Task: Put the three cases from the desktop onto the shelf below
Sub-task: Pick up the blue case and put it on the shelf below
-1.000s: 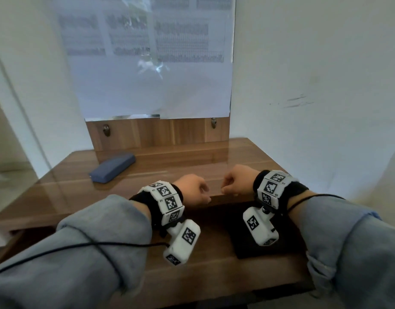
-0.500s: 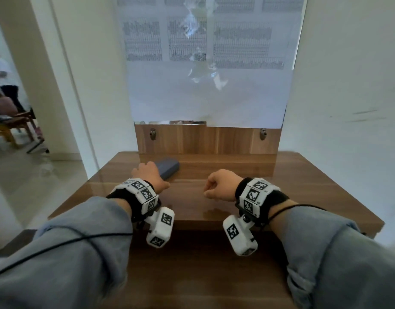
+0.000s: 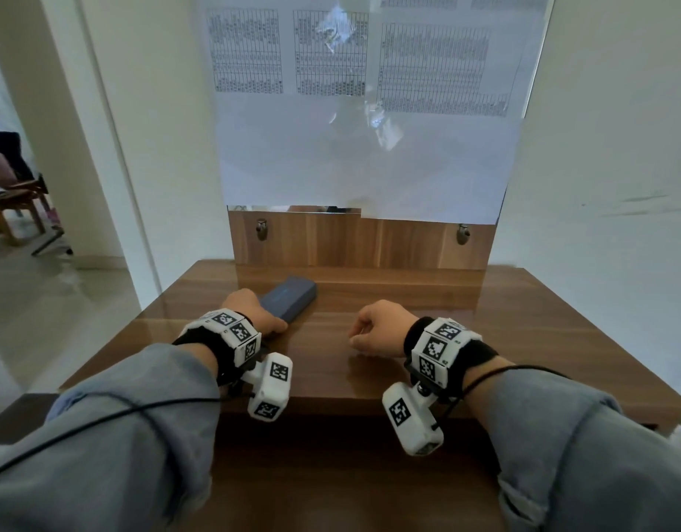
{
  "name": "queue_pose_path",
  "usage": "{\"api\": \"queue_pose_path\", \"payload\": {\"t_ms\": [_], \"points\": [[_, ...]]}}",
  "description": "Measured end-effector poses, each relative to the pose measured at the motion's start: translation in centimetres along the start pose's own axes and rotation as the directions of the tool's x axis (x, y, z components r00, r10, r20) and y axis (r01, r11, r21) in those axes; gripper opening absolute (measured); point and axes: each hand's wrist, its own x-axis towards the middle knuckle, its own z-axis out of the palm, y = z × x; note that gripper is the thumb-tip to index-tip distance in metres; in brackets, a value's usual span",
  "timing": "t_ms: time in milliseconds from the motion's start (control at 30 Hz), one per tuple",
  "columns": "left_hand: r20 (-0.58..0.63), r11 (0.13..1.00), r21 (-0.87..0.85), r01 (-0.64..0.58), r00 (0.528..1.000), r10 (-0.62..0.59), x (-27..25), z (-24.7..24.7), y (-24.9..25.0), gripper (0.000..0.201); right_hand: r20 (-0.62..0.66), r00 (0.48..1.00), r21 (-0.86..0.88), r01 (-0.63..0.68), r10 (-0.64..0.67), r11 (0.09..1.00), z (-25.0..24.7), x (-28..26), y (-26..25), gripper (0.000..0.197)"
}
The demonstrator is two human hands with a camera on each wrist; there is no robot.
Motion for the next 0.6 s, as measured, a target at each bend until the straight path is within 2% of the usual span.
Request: {"api": "queue_pose_path", "payload": {"t_ms": [67,133,233,333,433,500,600], "points": [[0.036,0.999,0.024,-0.044,0.998,0.043,-0.7,0.1,0.5,0.066,-0.011,1.0,0.009,-0.002,0.002,1.0,0.1,0.0,0.0,0.012],[0.076,0.993,0.039,-0.113,0.991,0.11,-1.7,0.4,1.1,0.069,-0.026,1.0,0.0,-0.003,0.003,1.0,0.2,-0.1,0.1,0.013],[0.154,0.975,0.029,-0.218,0.965,0.212,-3.2,0.8,2.1,0.073,-0.078,0.997,-0.032,-0.03,0.027,0.999,0.1,-0.5,0.8,0.036],[0.233,0.946,0.015,-0.323,0.922,0.31,-4.6,1.3,3.0,0.075,-0.143,0.987,-0.067,-0.09,0.08,0.994,-0.4,-1.4,1.9,0.069],[0.286,0.92,0.004,-0.393,0.882,0.375,-6.1,2.0,4.0,0.077,-0.053,0.994,-0.188,-0.099,0.091,0.977,-1.3,-2.6,3.0,0.091],[0.297,0.903,-0.001,-0.429,0.862,0.41,-7.0,2.4,4.7,0.078,0.044,0.994,-0.215,-0.084,0.095,0.973,-1.8,-3.6,3.6,0.085],[0.299,0.876,0.039,-0.481,0.842,0.449,-8.2,2.8,5.5,0.078,0.06,0.994,-0.188,-0.076,0.088,0.979,-2.0,-5.2,4.2,0.076]]}}
